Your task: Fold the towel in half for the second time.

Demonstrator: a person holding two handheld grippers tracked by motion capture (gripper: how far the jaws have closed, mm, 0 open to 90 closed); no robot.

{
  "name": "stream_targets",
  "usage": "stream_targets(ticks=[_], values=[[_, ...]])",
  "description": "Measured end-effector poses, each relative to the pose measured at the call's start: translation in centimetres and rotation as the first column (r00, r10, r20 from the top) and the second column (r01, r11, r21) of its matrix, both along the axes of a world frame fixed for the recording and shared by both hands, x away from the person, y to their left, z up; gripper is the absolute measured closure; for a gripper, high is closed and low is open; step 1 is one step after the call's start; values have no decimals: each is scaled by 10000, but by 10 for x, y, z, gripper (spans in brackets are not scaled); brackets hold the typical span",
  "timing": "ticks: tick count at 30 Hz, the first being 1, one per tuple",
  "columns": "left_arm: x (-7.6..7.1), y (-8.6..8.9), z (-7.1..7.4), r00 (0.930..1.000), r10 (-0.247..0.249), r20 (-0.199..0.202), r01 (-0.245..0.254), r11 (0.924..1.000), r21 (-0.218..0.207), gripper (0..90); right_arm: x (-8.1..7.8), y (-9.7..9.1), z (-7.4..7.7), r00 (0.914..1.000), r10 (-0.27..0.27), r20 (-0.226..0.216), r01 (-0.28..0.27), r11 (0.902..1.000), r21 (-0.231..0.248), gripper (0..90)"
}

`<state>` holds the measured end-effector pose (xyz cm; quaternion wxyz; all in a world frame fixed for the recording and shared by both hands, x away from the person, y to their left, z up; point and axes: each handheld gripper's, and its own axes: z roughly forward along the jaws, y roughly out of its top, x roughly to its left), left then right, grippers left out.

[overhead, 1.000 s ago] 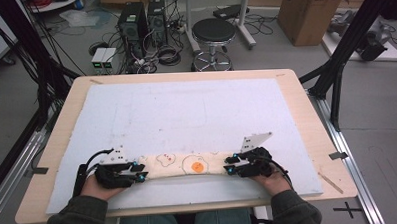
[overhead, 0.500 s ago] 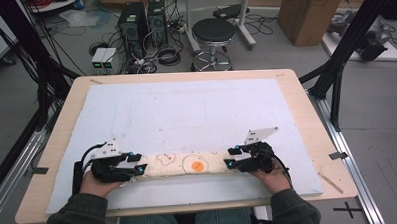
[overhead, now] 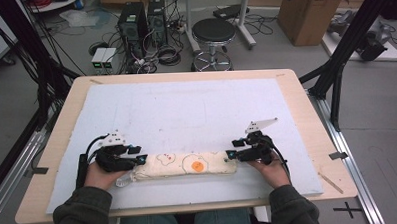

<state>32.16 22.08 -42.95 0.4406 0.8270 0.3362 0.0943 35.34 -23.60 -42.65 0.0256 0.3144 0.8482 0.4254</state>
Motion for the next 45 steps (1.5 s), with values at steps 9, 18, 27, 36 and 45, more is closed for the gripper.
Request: stream_targets(ticks=[9,18,27,36,45], values=[[3,-6,-8,9978,-273,-600,310,9976,614,576,2,4,-7,9993,97,-368,-117,9985,-540,509],[-1,-8,-11,9972,-405,-631,438,9977,520,646,-2,10,-11,9976,514,-465,-554,9945,-888,656],[-5,-9,-11,9974,-479,-539,507,9973,526,750,-6,10,-14,9967,608,-534,-638,9963,-575,767],[-8,-8,-11,9990,-332,-283,344,9986,411,808,-8,10,-13,9972,598,-447,-624,9963,-587,787],[-8,-7,-8,9999,-113,23,112,9993,370,820,-6,11,-7,9966,798,-216,-810,9948,-613,793]])
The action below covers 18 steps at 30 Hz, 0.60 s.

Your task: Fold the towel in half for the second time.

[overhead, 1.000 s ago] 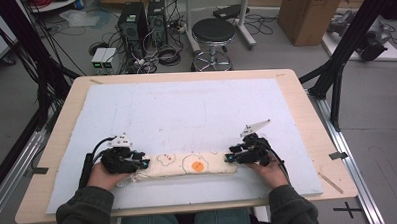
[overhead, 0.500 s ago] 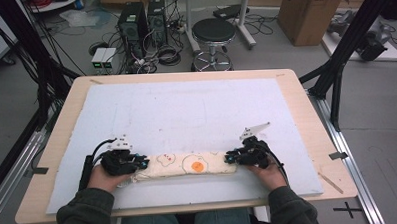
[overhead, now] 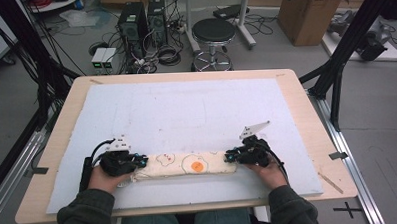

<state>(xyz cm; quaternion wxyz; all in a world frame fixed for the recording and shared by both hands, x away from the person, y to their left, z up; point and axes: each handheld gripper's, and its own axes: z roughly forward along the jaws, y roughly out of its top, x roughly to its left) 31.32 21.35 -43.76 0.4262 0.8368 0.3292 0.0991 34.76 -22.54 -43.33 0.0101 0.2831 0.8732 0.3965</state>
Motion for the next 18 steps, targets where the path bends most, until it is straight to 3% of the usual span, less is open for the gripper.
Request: stream_targets(ticks=[7,9,13,18], values=[[7,3,10,9994,301,142,-299,9995,-126,823,8,4,11,9996,115,262,-113,9999,-77,795],[13,3,15,9986,401,332,-397,9991,-123,823,13,7,15,9993,57,377,-54,10000,-83,795],[26,3,16,9978,584,328,-584,9983,-17,824,23,8,21,9986,-35,535,38,10000,-60,796],[38,4,16,9949,937,377,-923,9950,-379,823,39,9,28,9981,-227,566,239,9995,-206,796]])
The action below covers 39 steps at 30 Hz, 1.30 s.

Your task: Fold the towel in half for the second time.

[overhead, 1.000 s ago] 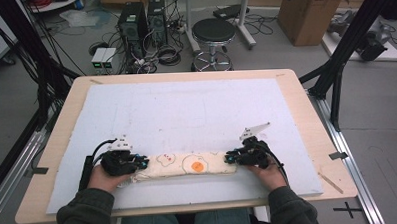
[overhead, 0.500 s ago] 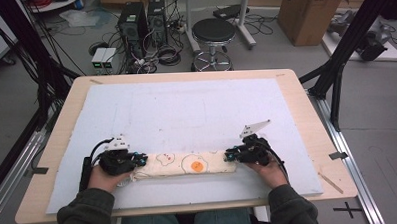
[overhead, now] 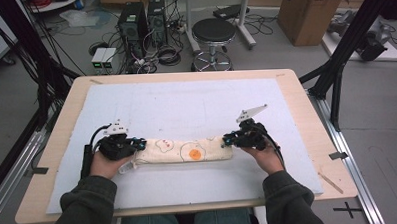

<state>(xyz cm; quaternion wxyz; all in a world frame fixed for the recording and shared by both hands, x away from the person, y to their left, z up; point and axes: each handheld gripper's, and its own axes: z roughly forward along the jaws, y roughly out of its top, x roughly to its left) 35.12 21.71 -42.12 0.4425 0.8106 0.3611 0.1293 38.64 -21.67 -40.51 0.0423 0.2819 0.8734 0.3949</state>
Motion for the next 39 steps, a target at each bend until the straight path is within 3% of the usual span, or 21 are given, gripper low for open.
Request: stream_targets(ticks=[3,9,12,20,39], values=[[8,1,-3,9996,286,-66,-287,9995,-157,824,11,0,3,9999,-120,65,121,9999,-39,796],[28,-3,2,9985,539,89,-539,9985,17,824,34,1,5,9987,-508,-65,507,9986,-147,796],[36,-4,1,9980,625,-53,-625,9980,2,824,42,0,6,9978,-660,-50,659,9977,-153,796],[48,-8,-2,9964,849,-27,-849,9964,-31,823,63,-1,4,9950,-1002,2,1001,9944,-332,796],[56,-12,-14,9948,993,-212,-990,9950,134,788,78,-3,-16,9878,-1437,-596,1408,9887,-511,778]])
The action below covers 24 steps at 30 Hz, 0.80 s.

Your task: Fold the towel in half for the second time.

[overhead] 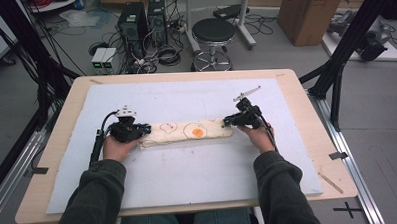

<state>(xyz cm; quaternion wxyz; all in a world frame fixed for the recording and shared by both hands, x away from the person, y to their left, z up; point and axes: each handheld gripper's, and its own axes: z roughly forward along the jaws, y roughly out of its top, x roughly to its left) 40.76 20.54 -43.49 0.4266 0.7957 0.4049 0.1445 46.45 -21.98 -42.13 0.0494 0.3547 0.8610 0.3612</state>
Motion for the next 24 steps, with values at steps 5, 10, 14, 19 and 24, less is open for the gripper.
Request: stream_targets(ticks=[5,10,14,19,24], values=[[0,4,1,9999,55,-157,-56,10000,-82,705,0,-1,-1,10000,-39,-62,39,9999,134,712],[-1,6,4,10000,78,-36,-79,9994,-323,658,-1,-6,3,9998,-167,57,164,9989,437,663],[-3,9,7,10000,22,9,-22,9993,-378,633,-4,-11,9,9996,-279,108,268,9956,897,597],[-5,11,11,10000,66,75,-61,9983,-573,578,-8,-12,15,9991,-297,314,259,9931,1144,537],[-7,14,14,9999,8,110,0,9978,-662,539,-10,-11,18,9986,-388,350,337,9901,1363,473]])
